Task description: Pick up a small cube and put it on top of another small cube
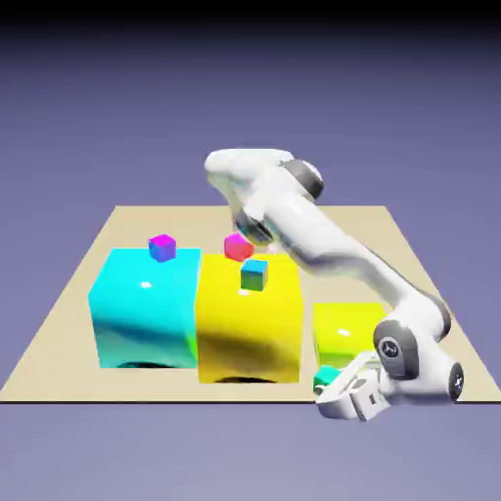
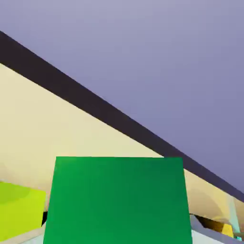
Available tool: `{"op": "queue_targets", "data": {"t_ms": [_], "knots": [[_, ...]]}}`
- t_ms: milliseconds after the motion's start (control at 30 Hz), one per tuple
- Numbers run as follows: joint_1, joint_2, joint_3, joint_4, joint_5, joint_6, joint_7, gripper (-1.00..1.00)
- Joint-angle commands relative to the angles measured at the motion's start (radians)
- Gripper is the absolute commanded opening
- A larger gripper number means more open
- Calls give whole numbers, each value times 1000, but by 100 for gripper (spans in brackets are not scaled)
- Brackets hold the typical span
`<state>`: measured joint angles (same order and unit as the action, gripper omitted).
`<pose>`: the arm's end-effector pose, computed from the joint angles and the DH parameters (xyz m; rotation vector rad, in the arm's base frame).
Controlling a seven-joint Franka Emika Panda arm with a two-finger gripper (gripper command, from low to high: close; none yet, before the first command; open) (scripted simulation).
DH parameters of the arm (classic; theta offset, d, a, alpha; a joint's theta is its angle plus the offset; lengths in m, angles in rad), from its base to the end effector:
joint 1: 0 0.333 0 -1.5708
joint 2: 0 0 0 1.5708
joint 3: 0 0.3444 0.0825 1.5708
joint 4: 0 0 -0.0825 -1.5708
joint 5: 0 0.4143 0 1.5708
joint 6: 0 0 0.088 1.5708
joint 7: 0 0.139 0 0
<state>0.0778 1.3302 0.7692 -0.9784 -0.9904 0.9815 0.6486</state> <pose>0.6293 0.2479 0.0772 2.2012 0.1320 -0.8545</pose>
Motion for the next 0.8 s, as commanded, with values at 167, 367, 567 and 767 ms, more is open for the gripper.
{"op": "queue_targets", "data": {"t_ms": [167, 367, 567, 767], "knots": [[139, -95, 28, 47, -63, -83, -143, -100], [109, -313, -124, -158, 117, -57, -102, -100], [73, -530, -282, -366, 307, -28, -54, -100], [38, -748, -440, -574, 496, 1, -5, -100]]}}
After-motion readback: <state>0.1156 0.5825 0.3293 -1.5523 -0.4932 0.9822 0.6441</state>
